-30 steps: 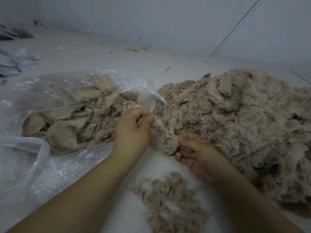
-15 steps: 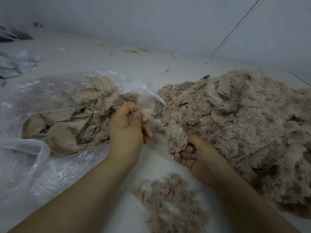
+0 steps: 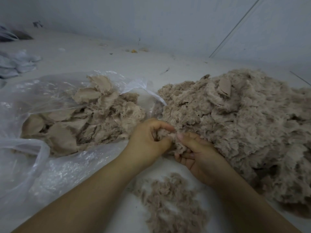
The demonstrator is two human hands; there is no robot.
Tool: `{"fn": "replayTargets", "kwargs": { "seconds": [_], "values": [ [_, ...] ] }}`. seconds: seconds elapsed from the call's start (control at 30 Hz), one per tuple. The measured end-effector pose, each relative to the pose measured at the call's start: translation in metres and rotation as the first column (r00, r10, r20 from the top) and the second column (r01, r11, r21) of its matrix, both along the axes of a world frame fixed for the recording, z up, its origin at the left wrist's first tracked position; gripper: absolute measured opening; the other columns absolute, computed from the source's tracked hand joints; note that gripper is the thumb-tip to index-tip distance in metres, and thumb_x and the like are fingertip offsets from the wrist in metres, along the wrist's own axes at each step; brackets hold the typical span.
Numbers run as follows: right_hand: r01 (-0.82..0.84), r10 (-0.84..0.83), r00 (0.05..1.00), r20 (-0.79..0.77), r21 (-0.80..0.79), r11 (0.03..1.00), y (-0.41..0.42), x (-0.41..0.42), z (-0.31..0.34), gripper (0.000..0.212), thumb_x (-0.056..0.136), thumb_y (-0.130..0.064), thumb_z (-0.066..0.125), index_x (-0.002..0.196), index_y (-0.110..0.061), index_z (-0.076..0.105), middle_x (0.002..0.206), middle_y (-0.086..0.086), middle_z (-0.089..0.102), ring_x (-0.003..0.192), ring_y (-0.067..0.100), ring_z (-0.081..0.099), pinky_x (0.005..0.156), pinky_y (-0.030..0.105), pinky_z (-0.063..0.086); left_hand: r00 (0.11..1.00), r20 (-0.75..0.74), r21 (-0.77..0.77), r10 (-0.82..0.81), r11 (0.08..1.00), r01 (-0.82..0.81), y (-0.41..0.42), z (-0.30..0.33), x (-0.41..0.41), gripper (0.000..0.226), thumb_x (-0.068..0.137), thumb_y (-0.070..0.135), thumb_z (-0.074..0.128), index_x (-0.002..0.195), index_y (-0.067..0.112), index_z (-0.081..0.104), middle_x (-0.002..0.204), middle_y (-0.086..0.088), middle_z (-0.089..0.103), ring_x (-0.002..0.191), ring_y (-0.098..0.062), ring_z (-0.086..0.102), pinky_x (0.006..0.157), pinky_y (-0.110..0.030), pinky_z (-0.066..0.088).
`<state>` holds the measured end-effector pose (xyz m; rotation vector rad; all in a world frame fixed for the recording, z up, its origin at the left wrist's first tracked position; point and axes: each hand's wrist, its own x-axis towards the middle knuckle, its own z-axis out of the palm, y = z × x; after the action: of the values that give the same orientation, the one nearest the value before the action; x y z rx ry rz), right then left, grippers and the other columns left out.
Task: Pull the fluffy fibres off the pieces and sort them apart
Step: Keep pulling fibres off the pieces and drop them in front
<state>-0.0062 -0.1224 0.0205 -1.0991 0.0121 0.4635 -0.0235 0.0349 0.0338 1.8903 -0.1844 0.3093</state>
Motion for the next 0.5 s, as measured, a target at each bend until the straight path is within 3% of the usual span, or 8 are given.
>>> {"fn": "replayTargets", "kwargs": {
  "seconds": [0.07, 0.1, 0.17, 0.23, 0.3, 0.4, 0.5],
  "values": [
    [0.005, -0.005, 1.0, -0.001, -0.044, 0.999, 0.0, 0.0, 0.0, 0.005, 0.079, -0.013, 0.069, 0.078, -0.014, 0.064, 0.068, 0.005, 0.068, 0.053, 0.01, 0.063, 0.05, 0.021, 0.051, 0.996, 0.037, 0.092, 0.084, 0.992, -0.087, 0.002, -0.001, 0.002, 0.014, 0.084, 0.006, 0.072, 0.087, 0.018, 0.074, 0.082, 0.014, 0.062, 0.074, 0.003, 0.058, 0.071, -0.015, 0.047],
    [0.014, -0.014, 1.0, 0.003, -0.057, 0.998, 0.0, 0.001, -0.002, 0.014, 0.081, -0.009, 0.067, 0.071, -0.018, 0.066, 0.072, 0.006, 0.069, 0.055, 0.011, 0.064, 0.05, 0.021, 0.051, 0.99, 0.028, 0.07, 0.137, 0.988, -0.139, 0.004, -0.001, 0.004, 0.016, 0.086, 0.006, 0.07, 0.084, 0.022, 0.074, 0.074, 0.017, 0.061, 0.067, 0.007, 0.057, 0.065, -0.011, 0.043],
    [0.035, -0.034, 0.999, 0.008, -0.097, 0.995, -0.001, 0.002, -0.004, 0.033, 0.088, -0.003, 0.06, 0.063, -0.023, 0.068, 0.074, 0.004, 0.07, 0.061, 0.014, 0.064, 0.05, 0.021, 0.051, 0.974, -0.025, -0.057, 0.227, 0.972, -0.228, 0.009, -0.003, 0.009, 0.023, 0.088, 0.006, 0.068, 0.079, 0.028, 0.072, 0.061, 0.018, 0.059, 0.054, 0.004, 0.055, 0.059, -0.018, 0.043],
    [0.069, -0.068, 0.998, 0.011, -0.109, 0.992, -0.001, 0.002, -0.003, 0.036, 0.091, 0.0, 0.054, 0.063, -0.021, 0.062, 0.068, 0.0, 0.066, 0.067, 0.018, 0.059, 0.05, 0.022, 0.051, 0.953, -0.048, -0.158, 0.299, 0.94, -0.303, 0.015, -0.002, 0.013, 0.023, 0.09, 0.006, 0.065, 0.08, 0.026, 0.072, 0.062, 0.008, 0.062, 0.052, -0.005, 0.056, 0.06, -0.027, 0.047],
    [0.081, -0.083, 0.996, -0.017, -0.089, 0.993, -0.001, 0.002, -0.003, 0.041, 0.093, 0.002, 0.049, 0.06, -0.02, 0.059, 0.066, 0.003, 0.064, 0.067, 0.02, 0.057, 0.048, 0.023, 0.05, 0.939, -0.055, -0.205, 0.341, 0.916, -0.344, 0.019, -0.001, 0.015, 0.02, 0.091, 0.005, 0.063, 0.082, 0.021, 0.071, 0.052, 0.0, 0.06, 0.043, -0.018, 0.054, 0.051, -0.03, 0.047],
    [0.071, -0.073, 0.997, -0.016, -0.08, 0.994, -0.001, 0.002, -0.002, 0.043, 0.093, 0.001, 0.051, 0.058, -0.021, 0.061, 0.07, 0.006, 0.063, 0.066, 0.02, 0.06, 0.048, 0.023, 0.05, 0.957, -0.103, -0.263, 0.271, 0.92, -0.289, 0.018, 0.001, 0.011, 0.018, 0.091, 0.005, 0.064, 0.083, 0.019, 0.07, 0.044, 0.0, 0.056, 0.036, -0.019, 0.049, 0.039, -0.024, 0.039],
    [0.026, -0.023, 0.999, 0.039, -0.088, 0.996, -0.002, 0.001, -0.002, 0.018, 0.088, -0.003, 0.061, 0.078, -0.018, 0.064, 0.076, 0.002, 0.067, 0.063, 0.015, 0.064, 0.053, 0.022, 0.052, 0.987, -0.145, -0.365, 0.071, 0.923, -0.12, 0.007, 0.004, 0.003, 0.011, 0.092, 0.003, 0.063, 0.087, 0.01, 0.069, 0.055, -0.01, 0.066, 0.043, -0.02, 0.062, 0.04, -0.027, 0.049]
  ]
}}
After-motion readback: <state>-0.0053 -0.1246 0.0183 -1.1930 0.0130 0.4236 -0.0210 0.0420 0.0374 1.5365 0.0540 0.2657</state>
